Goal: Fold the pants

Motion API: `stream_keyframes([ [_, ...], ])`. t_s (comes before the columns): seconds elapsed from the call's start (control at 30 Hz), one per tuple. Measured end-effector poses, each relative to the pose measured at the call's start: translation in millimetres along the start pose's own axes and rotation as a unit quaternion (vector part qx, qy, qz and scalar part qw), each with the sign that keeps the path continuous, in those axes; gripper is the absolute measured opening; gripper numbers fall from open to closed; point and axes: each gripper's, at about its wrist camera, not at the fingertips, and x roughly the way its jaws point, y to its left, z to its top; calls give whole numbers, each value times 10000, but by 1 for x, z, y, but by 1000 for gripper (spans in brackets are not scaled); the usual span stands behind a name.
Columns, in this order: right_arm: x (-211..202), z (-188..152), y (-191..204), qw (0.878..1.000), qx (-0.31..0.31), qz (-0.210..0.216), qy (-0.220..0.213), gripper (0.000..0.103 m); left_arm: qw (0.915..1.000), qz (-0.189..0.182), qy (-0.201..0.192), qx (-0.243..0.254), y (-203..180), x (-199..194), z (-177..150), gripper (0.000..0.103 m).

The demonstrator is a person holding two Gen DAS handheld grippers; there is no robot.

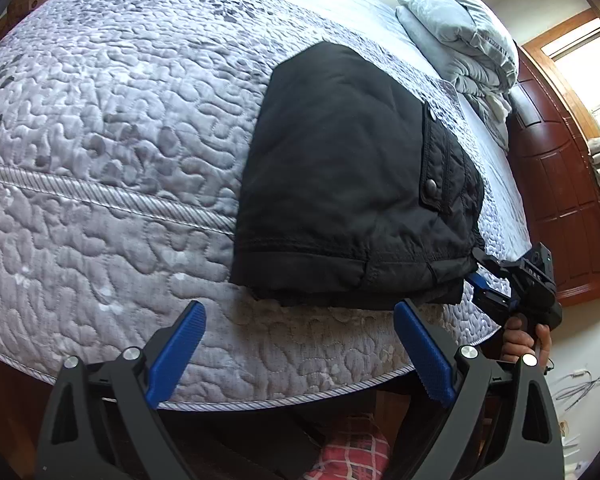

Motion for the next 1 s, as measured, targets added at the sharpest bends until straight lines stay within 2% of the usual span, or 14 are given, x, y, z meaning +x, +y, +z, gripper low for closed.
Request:
stream_keyframes([
  [0.37,-22,-3,13,9998,-130,-63,-162,39,9996,154,-173,-156,31,-13,29,96],
  [0.5,-39,-6,23,9986,-387,-165,-319,51,9995,116,-131,-256,44,-7,39,96],
  [0.53,-43,-7,27,9981,-465,-199,-351,52,9995,11,-98,-313,48,-6,42,96],
  [0.63,-57,-7,32,9964,-661,-274,-460,57,9944,-855,202,-595,62,4,50,96],
  [0.67,-61,-7,33,9959,-704,-270,-493,58,9897,-1199,348,-695,66,9,52,96],
  [0.8,-73,-7,35,9945,-864,-197,-559,60,9684,-2190,680,-984,75,27,58,96],
  [0.9,-75,-7,34,9938,-920,-271,-560,60,9573,-2545,952,-989,78,40,62,95],
  [1.0,-73,-8,32,9941,-887,-324,-533,60,9552,-2604,1057,-926,79,49,69,95],
])
